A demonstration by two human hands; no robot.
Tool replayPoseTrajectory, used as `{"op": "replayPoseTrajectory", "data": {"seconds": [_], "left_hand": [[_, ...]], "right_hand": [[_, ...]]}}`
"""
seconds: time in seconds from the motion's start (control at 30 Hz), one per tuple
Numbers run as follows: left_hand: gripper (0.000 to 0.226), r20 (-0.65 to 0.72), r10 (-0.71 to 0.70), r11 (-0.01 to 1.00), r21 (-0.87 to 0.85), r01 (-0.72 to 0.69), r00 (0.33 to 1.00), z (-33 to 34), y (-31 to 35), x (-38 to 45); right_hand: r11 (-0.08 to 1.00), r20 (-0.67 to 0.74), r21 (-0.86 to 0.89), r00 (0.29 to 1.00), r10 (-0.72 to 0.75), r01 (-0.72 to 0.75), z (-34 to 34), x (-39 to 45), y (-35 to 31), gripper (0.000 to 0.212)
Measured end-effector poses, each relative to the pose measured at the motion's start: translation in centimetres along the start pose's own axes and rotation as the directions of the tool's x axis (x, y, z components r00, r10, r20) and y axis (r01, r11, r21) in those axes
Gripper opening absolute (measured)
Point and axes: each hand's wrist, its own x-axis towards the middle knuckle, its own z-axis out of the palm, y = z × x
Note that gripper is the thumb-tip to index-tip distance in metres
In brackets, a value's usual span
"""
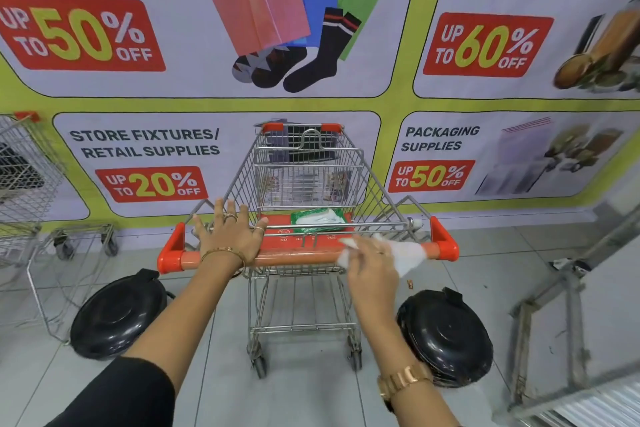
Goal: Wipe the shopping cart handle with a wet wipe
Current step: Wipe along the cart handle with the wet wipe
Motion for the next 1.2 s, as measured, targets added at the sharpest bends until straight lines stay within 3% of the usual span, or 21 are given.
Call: {"op": "replayPoseTrajectory", "data": {"seconds": [0.13,0.37,0.43,0.53,0.7,0.93,1.03,1.2], "left_hand": [[0.065,0.000,-0.007,1.000,0.006,0.007,1.000,0.1,-0.4,0.0],[0.066,0.003,-0.008,1.000,0.002,0.008,1.000,0.2,-0.1,-0.3],[0.065,0.004,-0.006,1.000,-0.001,0.006,1.000,0.2,-0.1,-0.4],[0.065,0.001,-0.011,1.000,-0.007,0.011,1.000,0.2,-0.3,-0.4],[0.064,-0.006,-0.008,1.000,-0.015,0.008,1.000,0.1,-0.6,-0.4],[0.065,0.002,-0.011,1.000,-0.012,0.011,1.000,0.2,-0.5,-0.4],[0.066,0.000,-0.011,1.000,-0.011,0.011,1.000,0.1,-0.5,-0.3],[0.066,-0.008,-0.017,1.000,-0.007,0.017,1.000,0.3,-0.4,-0.3]], "right_hand": [[0.990,0.134,0.014,0.981,-0.144,0.143,-0.3,0.0,-0.9,0.027],[0.998,-0.039,0.037,0.998,0.051,-0.050,-5.1,2.5,1.6,0.024],[0.997,0.049,0.074,0.999,-0.015,0.011,-3.5,1.6,-0.2,0.023],[0.970,0.207,0.127,0.951,-0.231,0.208,-0.7,-0.6,-2.3,0.028],[0.954,0.191,0.093,0.935,-0.298,0.285,-0.9,-0.3,-1.5,0.032],[0.972,0.168,-0.184,0.979,-0.112,0.143,-2.4,0.2,0.4,0.043],[0.932,0.118,-0.326,0.985,-0.126,0.159,-2.5,0.1,1.7,0.037],[0.979,0.066,-0.203,0.998,0.025,-0.011,-2.3,-0.1,1.0,0.034]]}}
